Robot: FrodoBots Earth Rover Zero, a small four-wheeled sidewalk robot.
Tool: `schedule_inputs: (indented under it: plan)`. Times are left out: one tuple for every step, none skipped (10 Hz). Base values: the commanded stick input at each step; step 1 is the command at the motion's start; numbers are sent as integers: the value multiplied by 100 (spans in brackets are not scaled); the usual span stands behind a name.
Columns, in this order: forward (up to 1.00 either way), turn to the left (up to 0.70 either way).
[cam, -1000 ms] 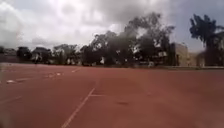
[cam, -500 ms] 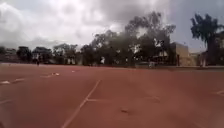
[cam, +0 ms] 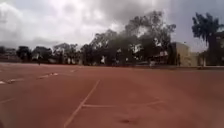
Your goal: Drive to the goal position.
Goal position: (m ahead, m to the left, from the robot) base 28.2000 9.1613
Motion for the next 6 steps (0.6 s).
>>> schedule_inputs:
  plan:
    - [60, 0]
    - [60, 0]
    - [60, 0]
    - [60, 0]
    - [60, 0]
    - [60, 0]
